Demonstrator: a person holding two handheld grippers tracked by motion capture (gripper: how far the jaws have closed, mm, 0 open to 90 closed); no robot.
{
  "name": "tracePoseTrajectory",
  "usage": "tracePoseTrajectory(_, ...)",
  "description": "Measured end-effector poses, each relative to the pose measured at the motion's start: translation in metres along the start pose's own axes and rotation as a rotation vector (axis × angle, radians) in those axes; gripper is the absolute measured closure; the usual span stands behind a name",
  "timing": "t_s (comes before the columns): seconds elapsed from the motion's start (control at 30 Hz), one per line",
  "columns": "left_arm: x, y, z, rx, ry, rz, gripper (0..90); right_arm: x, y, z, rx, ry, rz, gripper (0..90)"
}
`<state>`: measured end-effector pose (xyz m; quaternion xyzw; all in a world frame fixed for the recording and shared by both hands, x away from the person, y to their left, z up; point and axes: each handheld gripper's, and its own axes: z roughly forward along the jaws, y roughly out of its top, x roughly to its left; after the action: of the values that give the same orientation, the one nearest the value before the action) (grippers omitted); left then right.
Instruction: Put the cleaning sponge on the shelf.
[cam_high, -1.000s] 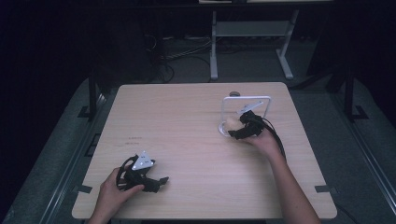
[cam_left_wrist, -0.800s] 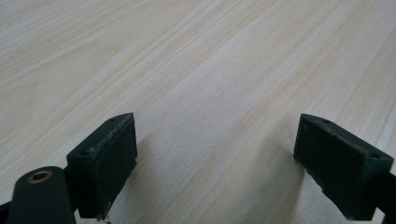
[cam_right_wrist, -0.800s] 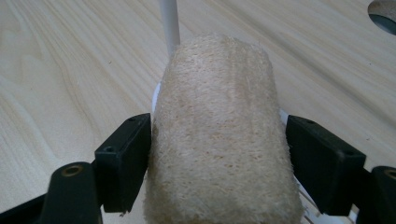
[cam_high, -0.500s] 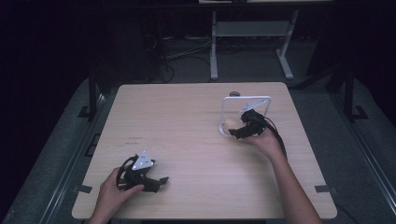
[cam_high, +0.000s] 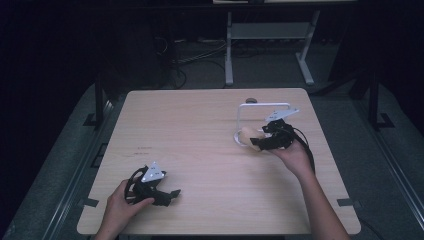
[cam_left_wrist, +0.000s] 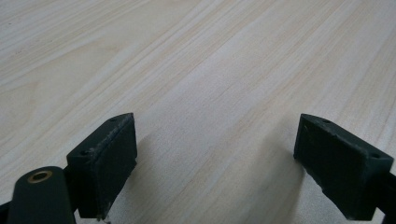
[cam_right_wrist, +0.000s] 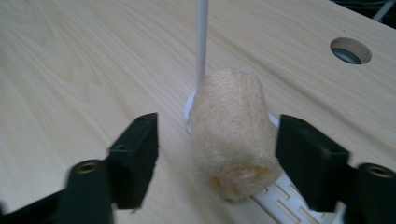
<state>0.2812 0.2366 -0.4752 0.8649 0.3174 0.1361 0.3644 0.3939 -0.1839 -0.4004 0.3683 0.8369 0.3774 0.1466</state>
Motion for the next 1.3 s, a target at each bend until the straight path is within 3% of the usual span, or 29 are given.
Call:
tracePoseTrajectory(0.43, 0.0, 0.0, 0.0, 0.0, 0.0, 0.001, 12.7, 0.013, -0.02, -0.004, 0.028, 0.081, -0.027, 89.1)
tracePoseTrajectory(0.7, 0.0, 0.0, 0.0, 0.0, 0.0, 0.002, 12.7, 0.02, -0.037, 0.014, 0.092, 0.109, -0.027, 89.9)
tracePoseTrajectory(0.8, 0.0, 0.0, 0.0, 0.0, 0.0, 0.001, 12.7, 0.019, -0.042, 0.021, 0.117, 0.094, -0.024, 89.8)
tracePoseTrajectory(1.07, 0.0, 0.0, 0.0, 0.0, 0.0, 0.001, 12.7, 0.013, -0.05, 0.037, 0.133, 0.075, 0.005, 89.9)
tracePoseTrajectory(1.3, 0.0, 0.0, 0.0, 0.0, 0.0, 0.002, 12.7, 0.007, -0.051, 0.036, 0.109, 0.034, 0.024, 89.8)
